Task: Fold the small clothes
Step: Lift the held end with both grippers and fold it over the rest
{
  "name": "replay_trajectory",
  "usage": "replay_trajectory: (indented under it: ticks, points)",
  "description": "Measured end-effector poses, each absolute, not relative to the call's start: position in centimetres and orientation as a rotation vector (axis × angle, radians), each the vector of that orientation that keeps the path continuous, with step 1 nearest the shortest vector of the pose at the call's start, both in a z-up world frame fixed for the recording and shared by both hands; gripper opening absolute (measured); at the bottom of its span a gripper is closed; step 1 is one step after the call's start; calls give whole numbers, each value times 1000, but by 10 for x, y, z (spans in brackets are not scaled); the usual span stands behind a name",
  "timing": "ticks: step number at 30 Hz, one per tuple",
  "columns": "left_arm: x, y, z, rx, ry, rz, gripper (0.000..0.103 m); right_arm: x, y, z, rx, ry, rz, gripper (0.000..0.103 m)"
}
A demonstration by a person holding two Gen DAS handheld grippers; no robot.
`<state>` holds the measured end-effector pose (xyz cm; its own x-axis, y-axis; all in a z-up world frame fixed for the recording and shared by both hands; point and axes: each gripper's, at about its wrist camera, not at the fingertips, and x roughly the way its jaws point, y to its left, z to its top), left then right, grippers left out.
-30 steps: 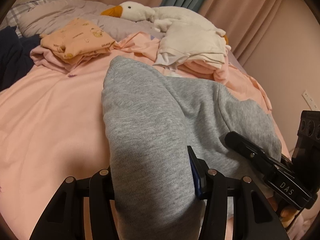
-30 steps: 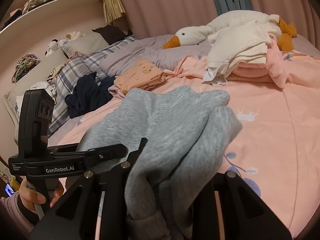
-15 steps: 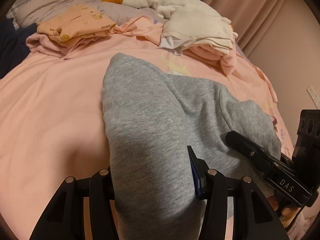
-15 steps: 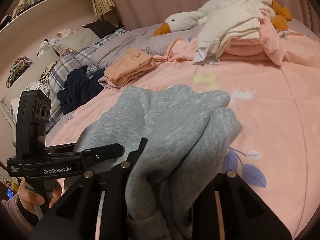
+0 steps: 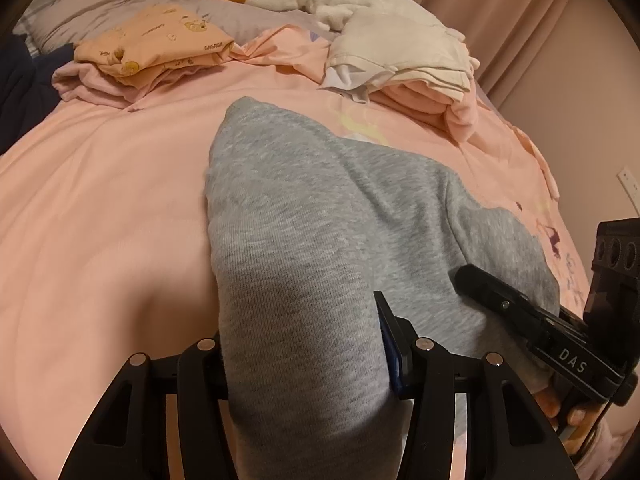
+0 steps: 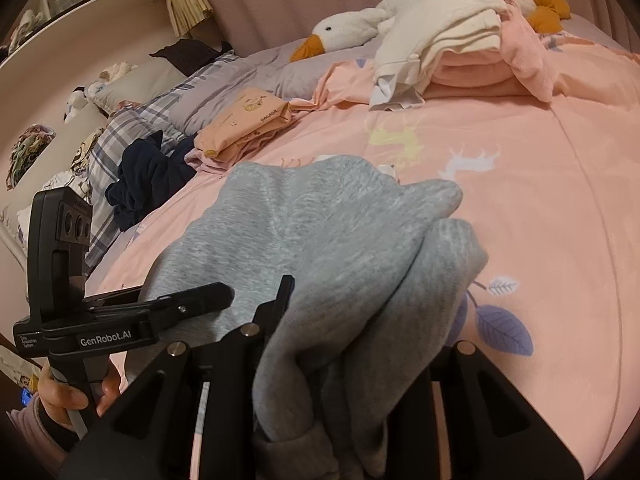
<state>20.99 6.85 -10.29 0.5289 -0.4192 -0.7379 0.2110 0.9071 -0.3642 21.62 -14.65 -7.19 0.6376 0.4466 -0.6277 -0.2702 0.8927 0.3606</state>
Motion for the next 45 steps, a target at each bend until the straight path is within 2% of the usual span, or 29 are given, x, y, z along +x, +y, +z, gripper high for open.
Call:
replay_trajectory:
  ticks: [13,45]
  points:
    - [208,68,-105,-229,943,-375,53,218,-160,-85,339,823,402,31]
    - [209,69,-107,-203,947,-366,58,218,-182,-99,478,873,388,47]
